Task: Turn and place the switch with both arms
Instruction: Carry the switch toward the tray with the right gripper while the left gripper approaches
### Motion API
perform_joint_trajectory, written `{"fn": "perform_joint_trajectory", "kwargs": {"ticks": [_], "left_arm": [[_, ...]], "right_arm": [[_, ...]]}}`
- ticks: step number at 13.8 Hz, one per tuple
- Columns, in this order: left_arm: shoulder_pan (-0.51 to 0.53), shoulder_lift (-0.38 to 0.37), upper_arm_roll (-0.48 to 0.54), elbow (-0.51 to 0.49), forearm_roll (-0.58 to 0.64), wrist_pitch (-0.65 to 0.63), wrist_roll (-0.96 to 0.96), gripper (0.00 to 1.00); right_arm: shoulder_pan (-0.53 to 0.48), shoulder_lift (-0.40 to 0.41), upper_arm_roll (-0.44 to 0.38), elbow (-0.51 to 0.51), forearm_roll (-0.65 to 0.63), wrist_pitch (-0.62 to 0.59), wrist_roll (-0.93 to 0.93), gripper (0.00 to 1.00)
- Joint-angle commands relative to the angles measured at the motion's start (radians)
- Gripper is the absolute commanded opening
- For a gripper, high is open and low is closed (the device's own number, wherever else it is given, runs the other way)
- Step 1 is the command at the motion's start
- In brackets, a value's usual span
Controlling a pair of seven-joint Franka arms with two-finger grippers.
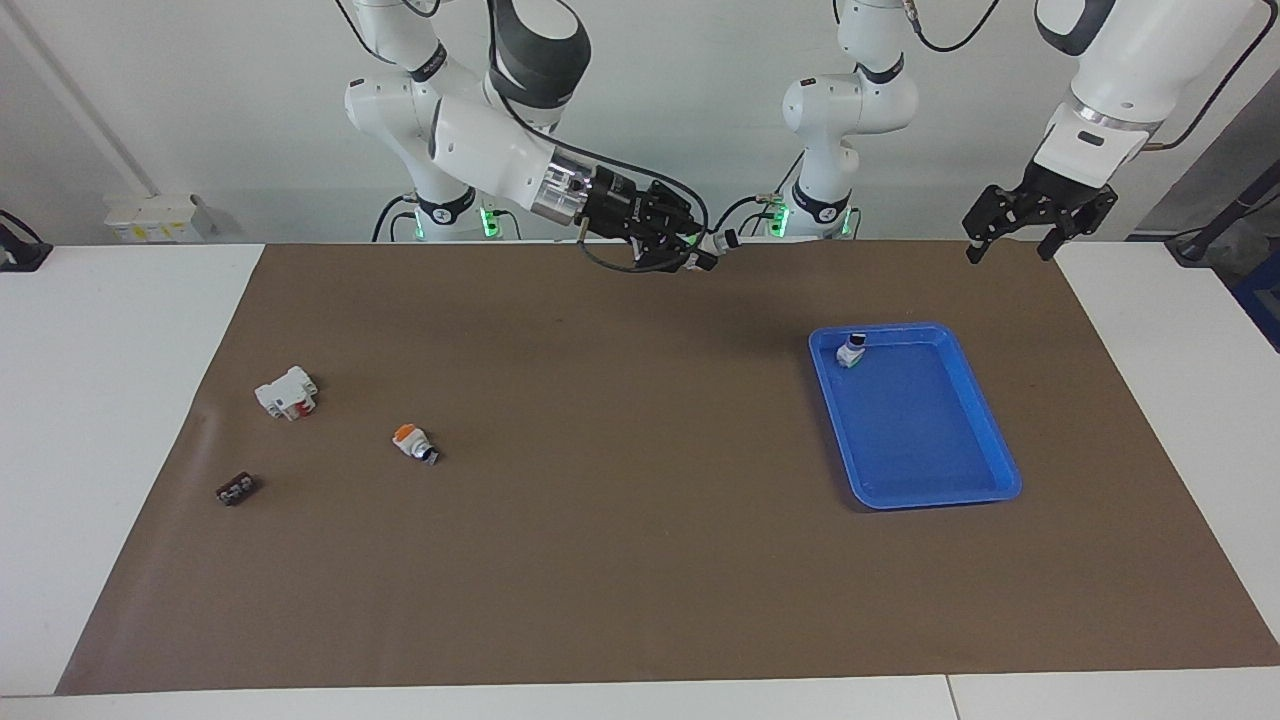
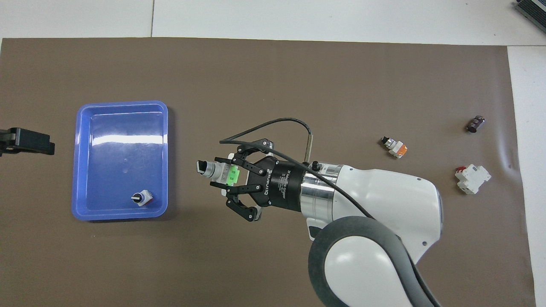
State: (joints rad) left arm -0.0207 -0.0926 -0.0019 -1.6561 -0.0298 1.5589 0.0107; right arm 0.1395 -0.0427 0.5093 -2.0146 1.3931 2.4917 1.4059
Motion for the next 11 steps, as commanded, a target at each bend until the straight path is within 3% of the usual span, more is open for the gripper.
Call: {"fn": "perform_joint_trajectory", "kwargs": {"ticks": [1,5,11], "left_arm": [[-0.007,-0.016,0.006,0.012,-0.127,-0.08,-0.029,1.0],[-0.038,-0.012,-0.01,0.019,-0.292,-0.109,-0.14,1.0],[-0.053,-0.018,-0.035,0.018,-0.538,-0.122,-0.492,0.98]], "right_arm": [[-0.009,0.01,0.002,0.031,0.017,0.0,0.002,0.0],[0.023,0.014,0.0,0.031,0.014,0.0,0.008,0.0],[0.038,0.009,0.0,0.031,0.011,-0.004,0.012,0.0]]}}
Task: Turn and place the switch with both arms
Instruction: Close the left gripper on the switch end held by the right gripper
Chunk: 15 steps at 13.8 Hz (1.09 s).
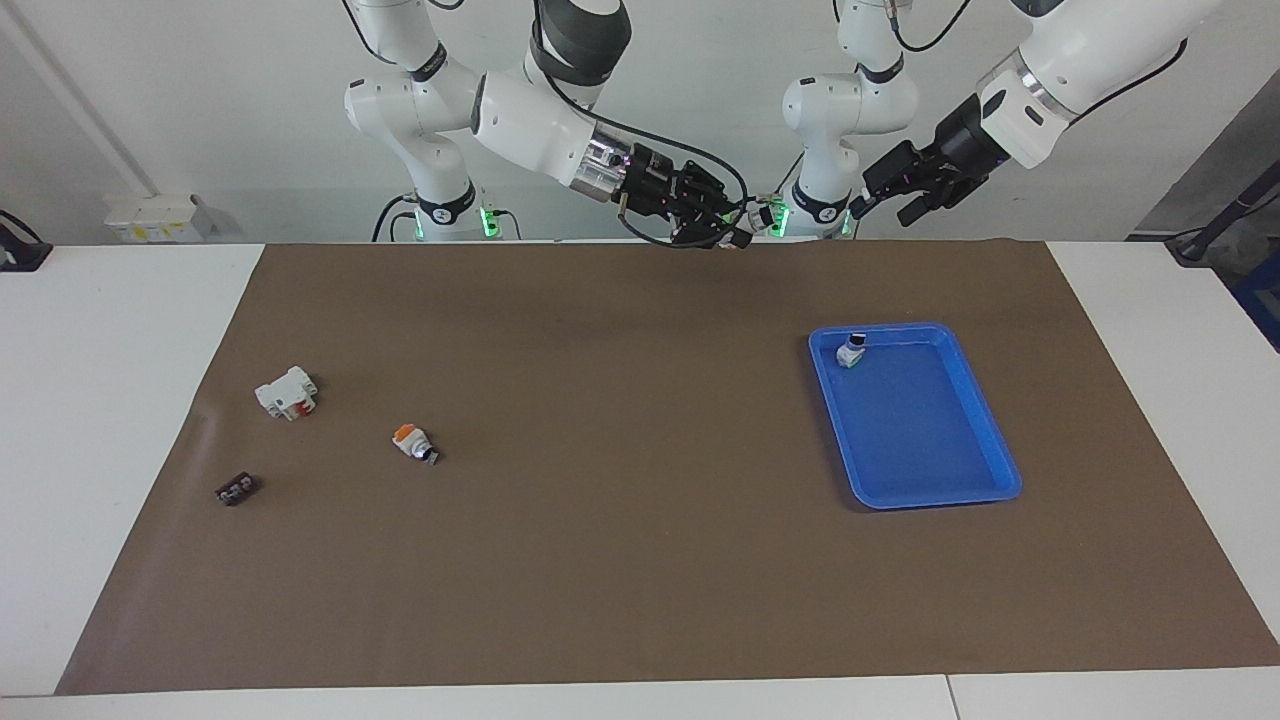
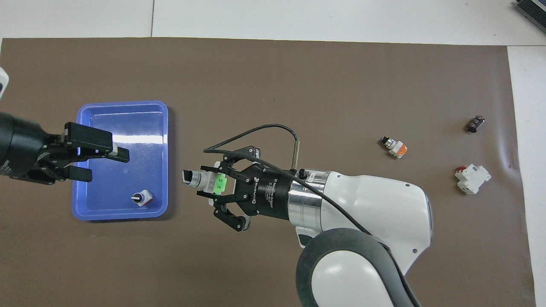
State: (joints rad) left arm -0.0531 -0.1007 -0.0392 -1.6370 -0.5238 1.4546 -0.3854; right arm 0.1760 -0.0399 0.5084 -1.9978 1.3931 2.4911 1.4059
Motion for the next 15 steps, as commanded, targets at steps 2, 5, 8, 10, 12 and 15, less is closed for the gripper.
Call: {"fn": "perform_joint_trajectory", "kwargs": {"ticks": [2,5,8,10,12,15], "left_arm": [[-0.02,-0.013,-0.008,-0.02,-0.109,0.007,-0.208,0.93],[-0.024,-0.036,-0.042,-0.07,-0.159,0.053,-0.323,0.78],[-0.036,-0.063,-0.082,-0.141,-0.17,0.145,-0.36,0.63],[-0.036,-0.065,-0.108,-0.144,-0.185,0.151,-0.368,0.55],[-0.036,-0.066,-0.114,-0.144,-0.185,0.147,-0.366,0.49],[-0.036,-0.068,-0.114,-0.144,-0.185,0.144,-0.365,0.38]], "right_arm": [[0.002,0.008,0.001,0.014,0.009,-0.003,0.01,0.0],[0.002,0.006,0.001,0.014,0.007,-0.003,0.01,0.0],[0.002,0.008,0.001,0.014,0.007,-0.003,0.012,0.0],[0.002,0.008,0.001,0.014,0.007,-0.003,0.012,0.0],[0.002,0.008,0.001,0.014,0.007,-0.001,0.012,0.0],[0.002,0.008,0.001,0.014,0.006,-0.001,0.012,0.0]]}}
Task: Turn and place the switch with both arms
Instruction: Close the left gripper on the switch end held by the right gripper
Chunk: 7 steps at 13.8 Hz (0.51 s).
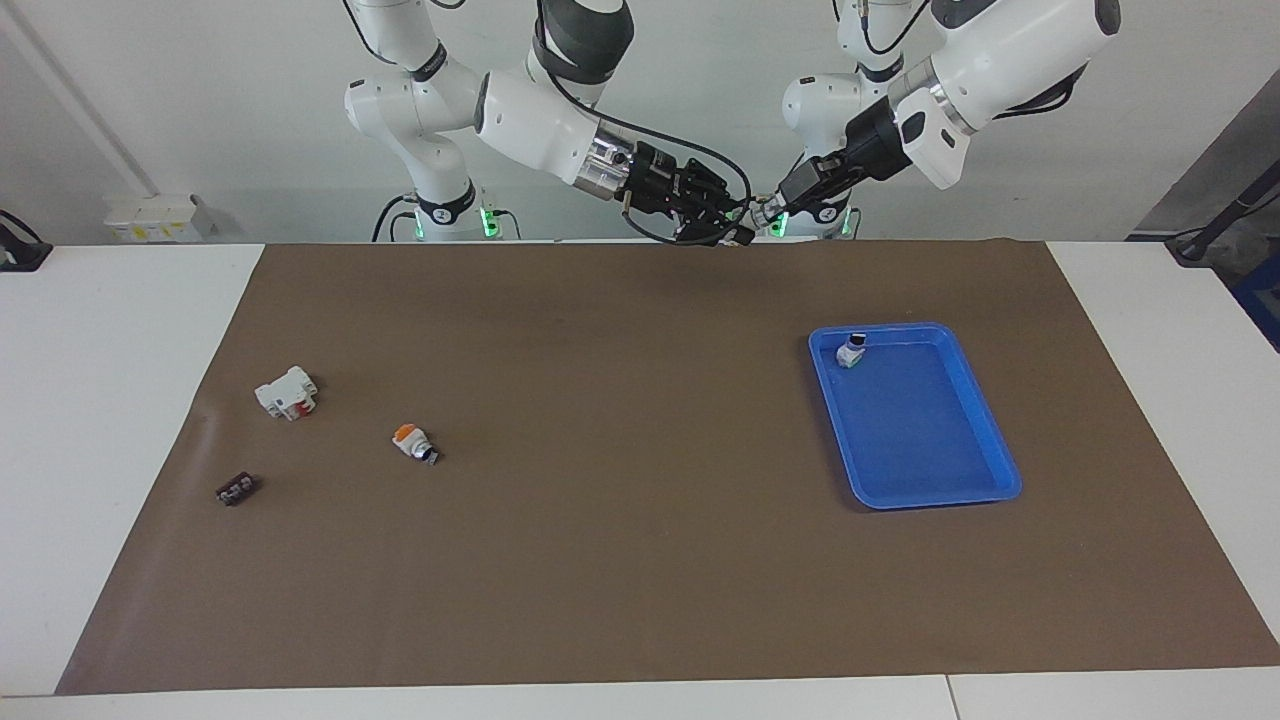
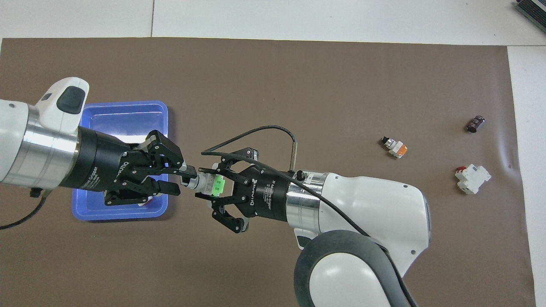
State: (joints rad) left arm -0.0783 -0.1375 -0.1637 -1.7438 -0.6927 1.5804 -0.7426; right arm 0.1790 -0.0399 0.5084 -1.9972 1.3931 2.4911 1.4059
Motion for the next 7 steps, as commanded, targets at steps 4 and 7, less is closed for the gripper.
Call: {"fn": "perform_joint_trajectory", "kwargs": {"ticks": [4,7], "left_arm": [[-0.011,-0.033,0.012,-0.043,-0.016,0.027,-0.001,0.31],[-0.009,-0.036,0.012,-0.049,-0.016,0.05,0.0,0.3]], "right_arm": [[-0.001,0.008,0.001,0.014,0.006,-0.001,0.012,0.0],[-0.001,0.008,0.001,0.014,0.006,-0.001,0.012,0.0]]}}
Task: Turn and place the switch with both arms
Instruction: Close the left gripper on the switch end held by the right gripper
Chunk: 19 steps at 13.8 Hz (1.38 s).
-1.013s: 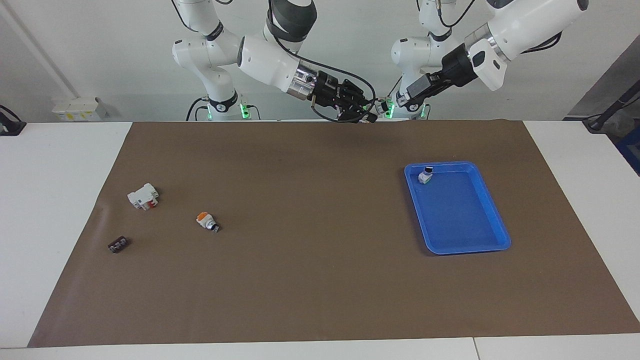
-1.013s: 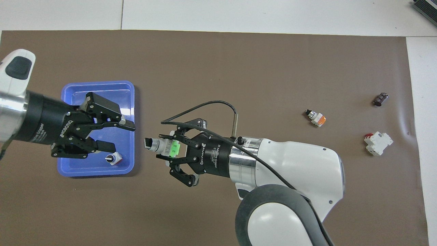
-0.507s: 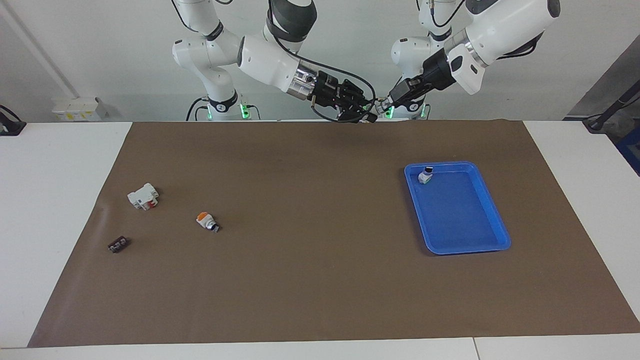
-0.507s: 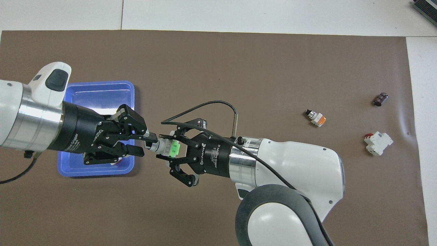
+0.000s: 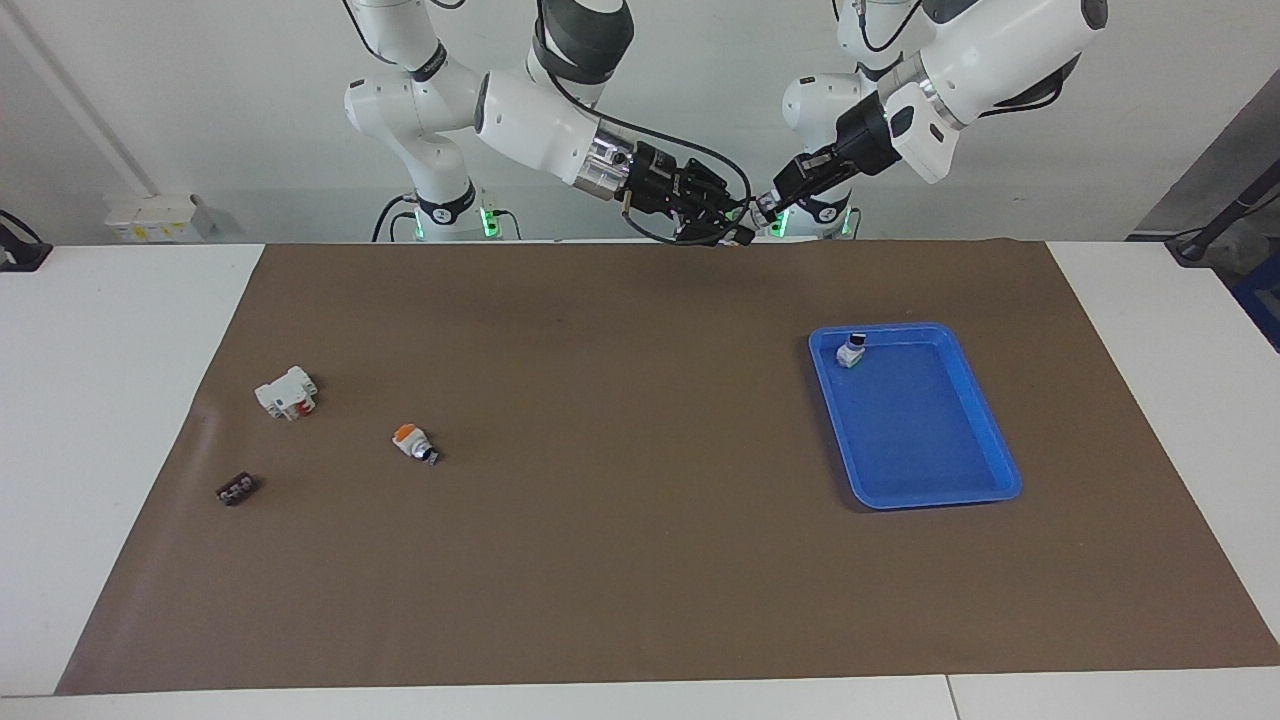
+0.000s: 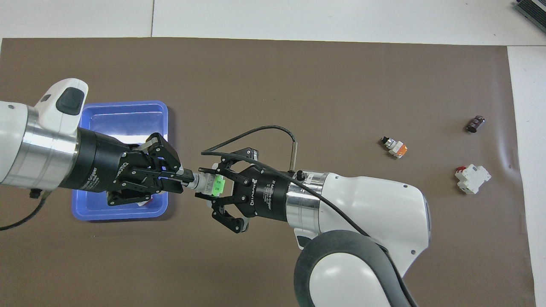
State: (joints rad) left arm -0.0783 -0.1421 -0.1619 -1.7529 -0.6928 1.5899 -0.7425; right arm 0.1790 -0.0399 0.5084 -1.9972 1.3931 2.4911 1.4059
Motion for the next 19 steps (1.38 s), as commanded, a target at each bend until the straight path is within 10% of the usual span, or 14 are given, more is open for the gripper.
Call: {"fn": "perform_joint_trajectory", "kwargs": {"ticks": [1,19], "left_arm": [[-0.011,-0.031,0.01,-0.042,-0.014,0.053,-0.001,0.3],[0.003,-0.053,0.016,-0.069,-0.011,0.029,0.031,0.3]], "right_arm": [[-0.001,0.008,0.001,0.014,0.006,-0.001,0.011,0.0],[-0.001,0.008,0.001,0.014,0.006,-0.001,0.01,0.0]]}}
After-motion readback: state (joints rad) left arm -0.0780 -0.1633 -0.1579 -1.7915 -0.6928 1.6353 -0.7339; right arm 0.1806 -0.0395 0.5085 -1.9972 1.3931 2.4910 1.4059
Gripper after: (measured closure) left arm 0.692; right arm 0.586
